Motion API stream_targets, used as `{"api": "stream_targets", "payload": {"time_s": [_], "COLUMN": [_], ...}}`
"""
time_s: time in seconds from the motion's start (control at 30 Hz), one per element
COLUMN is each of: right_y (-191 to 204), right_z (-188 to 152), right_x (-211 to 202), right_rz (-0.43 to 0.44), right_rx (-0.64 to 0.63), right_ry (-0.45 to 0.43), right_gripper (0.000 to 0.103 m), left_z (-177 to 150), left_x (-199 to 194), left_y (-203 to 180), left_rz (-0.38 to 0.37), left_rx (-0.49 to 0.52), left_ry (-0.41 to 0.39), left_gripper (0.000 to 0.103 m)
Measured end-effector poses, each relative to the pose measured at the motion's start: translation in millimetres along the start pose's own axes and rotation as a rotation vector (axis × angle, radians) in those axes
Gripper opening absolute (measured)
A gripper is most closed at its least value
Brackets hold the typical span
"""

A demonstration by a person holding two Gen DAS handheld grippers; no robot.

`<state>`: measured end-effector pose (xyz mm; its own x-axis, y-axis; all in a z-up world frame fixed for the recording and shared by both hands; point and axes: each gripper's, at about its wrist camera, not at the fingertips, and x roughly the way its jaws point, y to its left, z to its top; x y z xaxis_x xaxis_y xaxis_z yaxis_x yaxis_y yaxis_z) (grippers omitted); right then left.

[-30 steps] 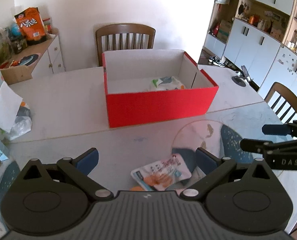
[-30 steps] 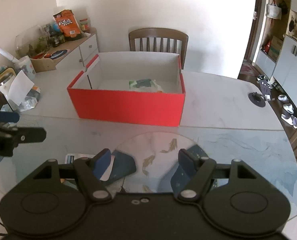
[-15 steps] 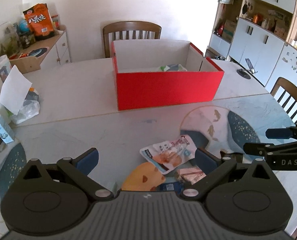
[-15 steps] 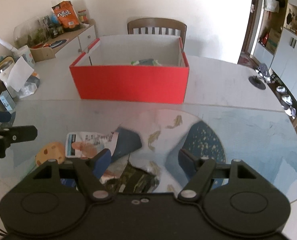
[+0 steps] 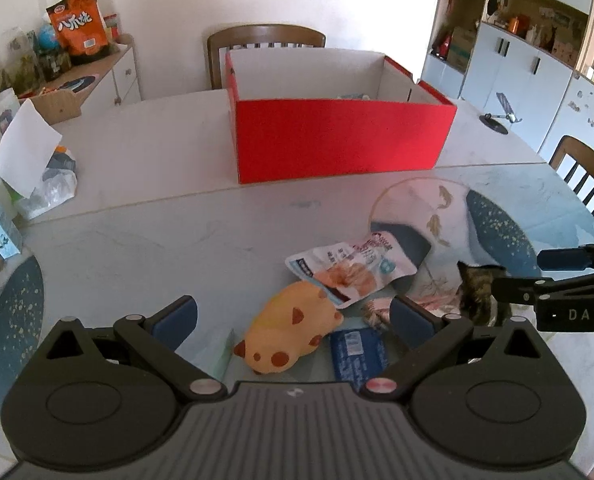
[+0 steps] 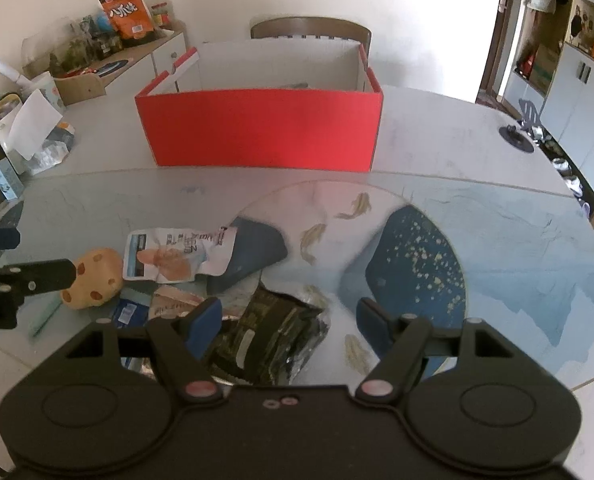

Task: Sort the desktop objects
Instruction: 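Grasp the yellow plush toy with the left tool while the right tool grasps the dark chocolate bar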

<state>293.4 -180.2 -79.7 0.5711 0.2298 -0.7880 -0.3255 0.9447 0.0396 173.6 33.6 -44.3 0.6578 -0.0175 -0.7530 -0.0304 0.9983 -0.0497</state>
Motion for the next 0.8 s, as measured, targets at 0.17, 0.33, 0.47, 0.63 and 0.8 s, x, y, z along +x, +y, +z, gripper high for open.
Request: {"api": "stream_targets", "payload": {"time_s": [0.17, 0.33, 0.47, 0.63, 0.8], "right_y": [2.9, 3.7, 1.8, 1.4, 4.6], "right_z": [-7.6, -14.3, -16.2, -17.5, -17.8], "right_x": [8.9, 15.0, 17.2, 21.1, 24.2], "right_rz": [-0.006, -0.012, -0.009, 0.0, 0.004], "right_rx": [0.016, 0.01, 0.016, 0.022, 0.017], "right_ry": [0.018, 0.036, 0.042, 0.05, 0.053], "right_gripper": [0.074, 0.074, 0.072, 0.072, 0.072], "left_z": [-7.1, -14.5, -16.4, -15.8, -15.7], "left_x": [8.1, 14.7, 20.0, 25.4, 30.8], "left_y": [4.3, 5.6, 4.4, 4.0, 4.6], "left_rz": [0.003, 0.004, 0.003, 0.003, 0.007], "left_rx": [-0.009, -0.005, 0.001, 0.004, 0.015], "left_ry": [0.013, 0.024, 0.03, 0.025, 0.02], "left_gripper": [0.103, 0.103, 0.103, 0.103, 0.102]}}
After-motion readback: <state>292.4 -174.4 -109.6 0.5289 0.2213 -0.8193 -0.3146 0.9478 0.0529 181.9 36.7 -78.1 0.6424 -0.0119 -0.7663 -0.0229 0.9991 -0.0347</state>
